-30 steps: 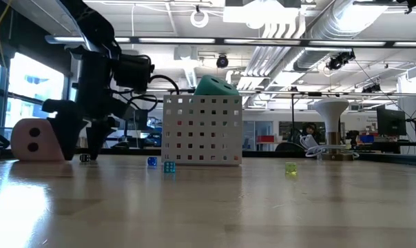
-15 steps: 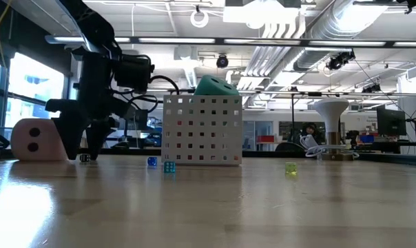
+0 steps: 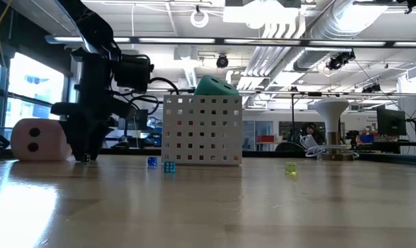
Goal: Pick & Place Dice
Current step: Put the small black die into the bin
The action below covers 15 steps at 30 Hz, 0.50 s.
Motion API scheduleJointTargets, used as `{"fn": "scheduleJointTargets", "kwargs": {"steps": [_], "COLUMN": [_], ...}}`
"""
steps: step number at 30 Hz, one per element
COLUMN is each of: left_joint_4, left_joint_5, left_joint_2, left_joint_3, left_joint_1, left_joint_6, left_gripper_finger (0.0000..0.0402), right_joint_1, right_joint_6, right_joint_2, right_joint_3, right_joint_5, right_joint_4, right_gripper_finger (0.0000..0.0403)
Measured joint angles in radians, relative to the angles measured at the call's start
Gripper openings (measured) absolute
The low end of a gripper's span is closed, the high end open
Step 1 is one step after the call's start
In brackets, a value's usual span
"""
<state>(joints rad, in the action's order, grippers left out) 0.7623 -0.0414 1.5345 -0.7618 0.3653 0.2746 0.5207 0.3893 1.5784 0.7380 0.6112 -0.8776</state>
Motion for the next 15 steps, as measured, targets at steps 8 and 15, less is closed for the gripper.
{"fn": "scheduleJointTargets", "kwargs": {"steps": [8, 15], "left_joint_4": [-0.021, -0.017], "left_joint_5": [0.005, 0.030], "left_joint_2": [0.000, 0.000], "left_joint_3": [0.033, 0.036], "left_joint_1": [-0.001, -0.043], "left_joint_6": [-0.002, -0.013], "left_gripper_finger": [0.0220, 0.0166], "right_joint_1": [0.000, 0.000], "right_joint_6": [0.000, 0.000], "right_joint_2": [0.000, 0.000], "right_joint_3": [0.000, 0.000], "right_joint_5": [0.000, 0.000], "right_joint_4": [0.007, 0.006], "right_gripper_finger": [0.0231, 0.0231]}}
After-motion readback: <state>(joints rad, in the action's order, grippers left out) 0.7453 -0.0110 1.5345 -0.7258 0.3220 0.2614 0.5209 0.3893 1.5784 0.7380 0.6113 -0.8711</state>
